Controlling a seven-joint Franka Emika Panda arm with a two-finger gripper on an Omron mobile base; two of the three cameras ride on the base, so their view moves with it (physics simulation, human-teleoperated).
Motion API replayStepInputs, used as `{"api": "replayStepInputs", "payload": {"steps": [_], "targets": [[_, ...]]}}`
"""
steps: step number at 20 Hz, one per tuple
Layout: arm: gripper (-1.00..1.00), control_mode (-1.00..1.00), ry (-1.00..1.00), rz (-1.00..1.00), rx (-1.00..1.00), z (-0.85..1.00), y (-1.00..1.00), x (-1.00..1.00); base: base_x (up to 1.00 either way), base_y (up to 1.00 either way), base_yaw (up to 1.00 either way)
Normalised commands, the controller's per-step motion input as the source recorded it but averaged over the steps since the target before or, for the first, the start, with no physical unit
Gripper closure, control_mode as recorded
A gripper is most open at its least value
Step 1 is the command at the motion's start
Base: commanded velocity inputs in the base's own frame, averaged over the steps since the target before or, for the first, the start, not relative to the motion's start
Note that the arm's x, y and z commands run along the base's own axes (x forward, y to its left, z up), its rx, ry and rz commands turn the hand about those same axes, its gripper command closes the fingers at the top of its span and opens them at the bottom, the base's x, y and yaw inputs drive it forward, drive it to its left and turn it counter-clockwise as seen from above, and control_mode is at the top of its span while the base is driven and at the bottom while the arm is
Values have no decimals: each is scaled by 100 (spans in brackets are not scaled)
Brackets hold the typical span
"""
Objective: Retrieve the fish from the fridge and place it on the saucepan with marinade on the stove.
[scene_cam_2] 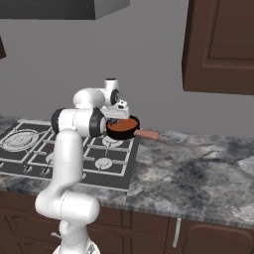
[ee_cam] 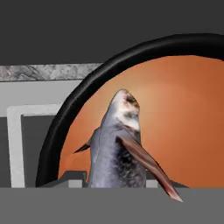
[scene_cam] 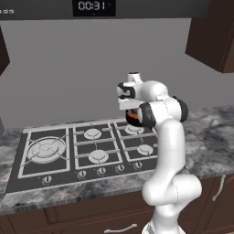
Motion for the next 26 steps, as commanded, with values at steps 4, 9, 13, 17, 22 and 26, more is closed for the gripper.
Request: {"api": "replayStepInputs", "payload": {"steps": [4,9,13,17,22,26], "targets": [[100,-100,0,-8,2,0,0,-23,0,0,0],[100,-100,0,-13,5,0,0,-13,0,0,0],[100,-100,-2,-17,3,-1,-1,-10,0,0,0],[-100,-100,0,-2,0,0,0,0,0,0,0],[-100,-100,0,0,0,0,-12,14,0,0,0],[-100,-100,0,0,0,2,-19,21,0,0,0]]}}
